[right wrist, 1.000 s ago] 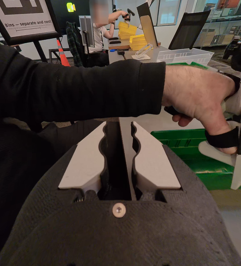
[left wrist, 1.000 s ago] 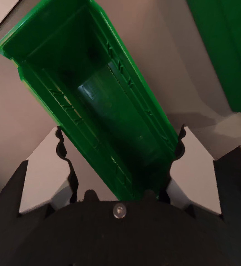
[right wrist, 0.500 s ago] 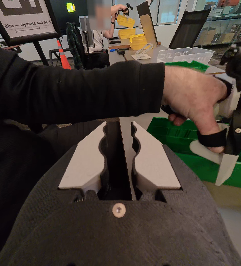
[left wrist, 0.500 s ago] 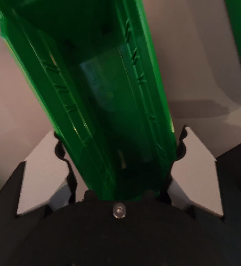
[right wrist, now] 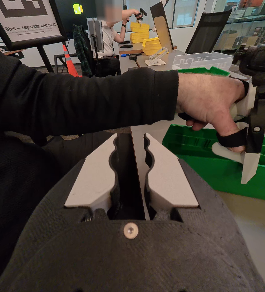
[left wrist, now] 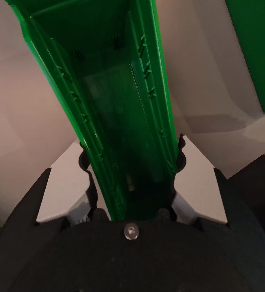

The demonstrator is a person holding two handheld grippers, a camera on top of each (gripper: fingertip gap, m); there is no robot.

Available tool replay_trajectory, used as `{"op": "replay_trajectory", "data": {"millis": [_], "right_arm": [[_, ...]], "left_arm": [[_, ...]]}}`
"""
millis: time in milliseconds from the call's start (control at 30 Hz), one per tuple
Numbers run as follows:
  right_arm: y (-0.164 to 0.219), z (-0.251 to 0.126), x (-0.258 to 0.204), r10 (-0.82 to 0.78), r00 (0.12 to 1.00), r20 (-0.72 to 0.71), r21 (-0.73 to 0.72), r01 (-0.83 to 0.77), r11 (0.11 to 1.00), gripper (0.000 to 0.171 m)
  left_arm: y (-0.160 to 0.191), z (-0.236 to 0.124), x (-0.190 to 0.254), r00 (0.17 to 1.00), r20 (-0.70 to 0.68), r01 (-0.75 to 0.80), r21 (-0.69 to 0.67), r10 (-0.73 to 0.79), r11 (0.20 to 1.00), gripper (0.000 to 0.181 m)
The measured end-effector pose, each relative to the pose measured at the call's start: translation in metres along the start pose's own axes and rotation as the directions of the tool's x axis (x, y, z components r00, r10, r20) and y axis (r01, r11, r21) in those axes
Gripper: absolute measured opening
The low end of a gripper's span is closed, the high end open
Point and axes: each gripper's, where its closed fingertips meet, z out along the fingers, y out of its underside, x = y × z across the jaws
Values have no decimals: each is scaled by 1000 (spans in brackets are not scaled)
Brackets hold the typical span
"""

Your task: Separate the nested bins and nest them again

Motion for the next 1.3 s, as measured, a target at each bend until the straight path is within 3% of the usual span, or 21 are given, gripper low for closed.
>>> {"op": "replay_trajectory", "data": {"millis": [200, 333, 600, 833, 1100, 1300], "right_arm": [[1, 1, -1, 0, 1000, 3, -4, 0, 1000, 28], [1, 0, 0, 4, 1000, 0, -3, -4, 1000, 28], [2, 2, -1, 10, 1000, 9, -4, -10, 1000, 28], [1, 4, -4, 7, 1000, 19, -5, -7, 1000, 28], [5, 7, -4, 13, 1000, 20, -21, -12, 1000, 28], [9, 9, -3, 19, 1000, 18, -31, -19, 999, 28]], "left_arm": [[1, -10, -7, 999, -41, 23, 36, -21, 999, 109], [-2, -35, -15, 998, -61, 30, 86, -25, 996, 108], [6, -163, -85, 996, 22, 85, 224, -92, 971, 109], [67, -242, -183, 961, 110, 221, 248, -254, 943, 108], [138, -237, -244, 911, 128, 368, 184, -393, 912, 108], [155, -215, -261, 890, 108, 422, 172, -443, 890, 108]]}}
